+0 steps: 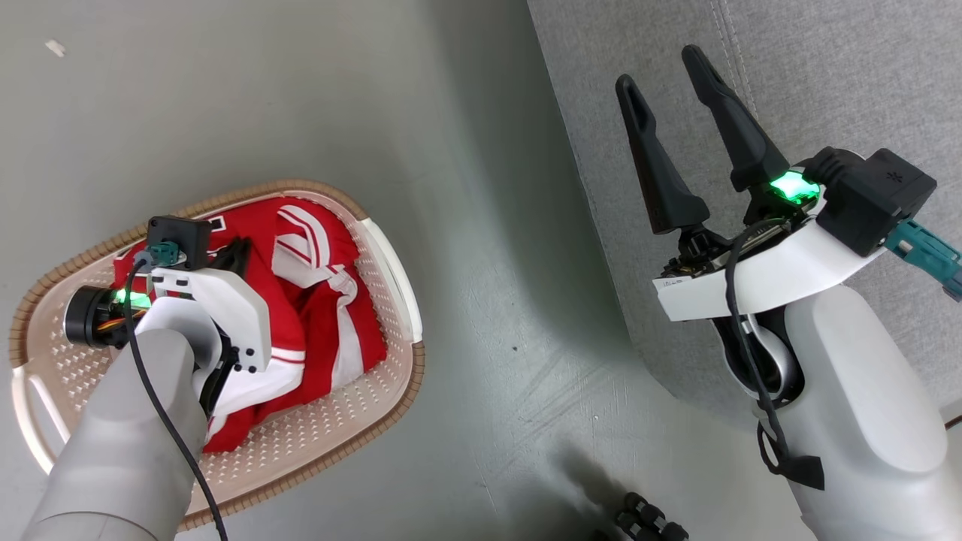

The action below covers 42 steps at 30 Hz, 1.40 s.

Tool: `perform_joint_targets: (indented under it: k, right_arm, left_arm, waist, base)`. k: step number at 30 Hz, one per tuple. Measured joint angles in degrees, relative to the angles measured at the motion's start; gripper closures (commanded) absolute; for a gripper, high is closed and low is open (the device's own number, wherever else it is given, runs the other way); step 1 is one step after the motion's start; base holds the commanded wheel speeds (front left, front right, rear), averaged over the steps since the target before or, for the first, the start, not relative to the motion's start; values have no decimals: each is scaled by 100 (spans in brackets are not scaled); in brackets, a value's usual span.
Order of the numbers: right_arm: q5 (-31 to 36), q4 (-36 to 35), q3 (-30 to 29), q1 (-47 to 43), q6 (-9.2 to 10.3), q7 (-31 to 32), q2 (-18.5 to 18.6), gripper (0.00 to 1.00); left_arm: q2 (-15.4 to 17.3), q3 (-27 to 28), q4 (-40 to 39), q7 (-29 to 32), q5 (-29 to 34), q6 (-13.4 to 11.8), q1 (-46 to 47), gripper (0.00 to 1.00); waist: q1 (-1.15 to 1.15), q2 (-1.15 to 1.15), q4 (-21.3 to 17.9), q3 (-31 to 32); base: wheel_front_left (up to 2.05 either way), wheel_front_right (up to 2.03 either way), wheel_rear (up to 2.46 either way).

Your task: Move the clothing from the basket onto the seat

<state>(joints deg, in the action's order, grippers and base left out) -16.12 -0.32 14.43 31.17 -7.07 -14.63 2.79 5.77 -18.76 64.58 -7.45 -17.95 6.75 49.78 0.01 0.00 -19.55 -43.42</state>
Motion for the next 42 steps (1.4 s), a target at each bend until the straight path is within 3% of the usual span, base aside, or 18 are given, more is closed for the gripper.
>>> perform_joint_targets:
  k: [18,42]
  right_arm:
    - [8,271,-59,1,0,0,9,0]
    - [-104,683,-43,-497,0,0,414,0]
  left_arm:
    - [-147,-253,-401,-524,-183,51,-499,100]
    - [-241,-786,-1992,-676,-989,51,-1356,100]
  waist:
    - [0,0,300,796]
    - [0,0,882,2278]
  base:
    - [0,0,0]
    - [0,0,0]
